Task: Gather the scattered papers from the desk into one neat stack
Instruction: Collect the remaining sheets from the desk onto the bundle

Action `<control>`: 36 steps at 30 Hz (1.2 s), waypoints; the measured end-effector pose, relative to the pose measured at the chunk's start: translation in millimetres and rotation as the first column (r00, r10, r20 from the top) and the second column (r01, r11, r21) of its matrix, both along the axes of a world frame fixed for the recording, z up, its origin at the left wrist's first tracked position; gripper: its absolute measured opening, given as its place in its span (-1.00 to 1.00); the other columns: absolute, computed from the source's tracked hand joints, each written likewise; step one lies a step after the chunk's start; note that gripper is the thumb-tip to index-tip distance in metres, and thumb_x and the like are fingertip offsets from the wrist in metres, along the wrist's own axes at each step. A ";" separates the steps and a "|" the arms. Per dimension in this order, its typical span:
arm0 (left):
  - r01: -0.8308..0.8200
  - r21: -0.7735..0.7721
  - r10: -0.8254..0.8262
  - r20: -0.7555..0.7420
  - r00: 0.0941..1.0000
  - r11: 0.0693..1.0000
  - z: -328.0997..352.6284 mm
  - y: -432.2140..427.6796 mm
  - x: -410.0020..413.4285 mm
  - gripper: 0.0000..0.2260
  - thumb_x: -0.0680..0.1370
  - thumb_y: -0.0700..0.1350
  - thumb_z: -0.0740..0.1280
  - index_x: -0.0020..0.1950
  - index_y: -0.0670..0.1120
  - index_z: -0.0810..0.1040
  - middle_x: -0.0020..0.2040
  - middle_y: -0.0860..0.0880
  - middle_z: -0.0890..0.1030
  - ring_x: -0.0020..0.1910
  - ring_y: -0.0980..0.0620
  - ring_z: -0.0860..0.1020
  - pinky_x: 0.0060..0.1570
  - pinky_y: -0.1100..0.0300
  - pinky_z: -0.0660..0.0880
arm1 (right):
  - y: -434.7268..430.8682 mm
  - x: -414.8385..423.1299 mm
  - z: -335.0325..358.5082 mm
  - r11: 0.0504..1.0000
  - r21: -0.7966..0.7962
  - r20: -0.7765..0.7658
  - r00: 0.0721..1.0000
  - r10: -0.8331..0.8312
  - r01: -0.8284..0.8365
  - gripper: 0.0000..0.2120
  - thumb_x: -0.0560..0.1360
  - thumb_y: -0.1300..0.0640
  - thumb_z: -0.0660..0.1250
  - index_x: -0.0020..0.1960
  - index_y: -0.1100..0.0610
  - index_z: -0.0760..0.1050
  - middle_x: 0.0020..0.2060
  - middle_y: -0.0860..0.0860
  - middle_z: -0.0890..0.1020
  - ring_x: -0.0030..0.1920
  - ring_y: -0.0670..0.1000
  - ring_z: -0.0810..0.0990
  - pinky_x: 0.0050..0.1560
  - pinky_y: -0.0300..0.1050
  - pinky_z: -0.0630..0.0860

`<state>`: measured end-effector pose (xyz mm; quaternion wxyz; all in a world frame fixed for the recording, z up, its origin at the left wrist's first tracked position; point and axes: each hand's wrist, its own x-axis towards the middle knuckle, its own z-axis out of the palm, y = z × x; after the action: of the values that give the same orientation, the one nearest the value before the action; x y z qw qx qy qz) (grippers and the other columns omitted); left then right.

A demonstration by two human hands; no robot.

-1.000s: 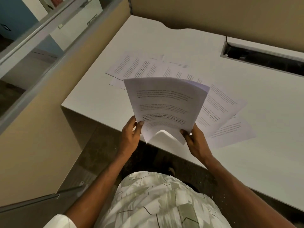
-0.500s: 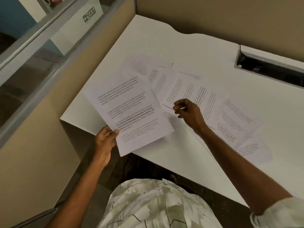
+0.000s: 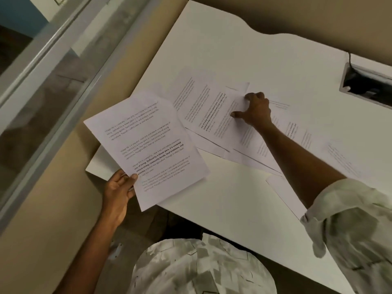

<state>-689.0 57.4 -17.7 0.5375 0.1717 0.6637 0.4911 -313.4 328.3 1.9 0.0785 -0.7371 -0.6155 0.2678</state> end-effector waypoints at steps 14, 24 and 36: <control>0.028 -0.040 -0.026 0.045 0.999 0.999 -15.0 28.8 -16.3 -0.73 0.59 -0.30 0.37 0.23 -0.03 0.61 0.17 -0.05 0.72 0.14 -0.02 0.70 0.00 0.05 0.69 | 17.9 10.1 9.8 0.962 -0.064 -0.361 0.893 -0.269 0.264 -0.55 0.44 0.18 0.61 0.27 0.22 0.58 0.11 0.09 0.62 0.05 0.06 0.56 -0.04 -0.13 0.48; 0.047 -0.029 -0.046 0.050 0.998 0.998 -19.0 43.5 -42.0 -0.66 0.57 -0.31 0.39 0.34 -0.14 0.56 0.19 -0.05 0.71 0.15 -0.01 0.69 -0.04 0.09 0.69 | -12.9 39.1 41.4 0.908 -0.096 -0.779 0.538 -0.324 0.409 -0.51 0.52 0.36 0.47 0.33 0.14 0.33 0.41 0.31 0.45 0.36 0.32 0.57 0.19 0.31 0.66; 0.065 0.005 -0.065 0.063 0.996 0.998 -27.1 60.5 -49.2 -0.63 0.53 -0.25 0.44 0.34 -0.12 0.58 0.20 -0.06 0.71 0.18 -0.04 0.68 -0.02 0.07 0.69 | -122.9 -38.0 -5.3 0.661 -0.187 -0.697 0.376 -0.611 0.727 -0.67 0.55 0.18 0.50 0.21 0.11 0.42 0.06 -0.01 0.57 0.12 0.10 0.67 -0.09 -0.05 0.73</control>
<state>-738.2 118.0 -44.9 0.5737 0.1782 0.6397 0.4795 -351.5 205.4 -3.4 0.4658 -0.7490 -0.1998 0.4266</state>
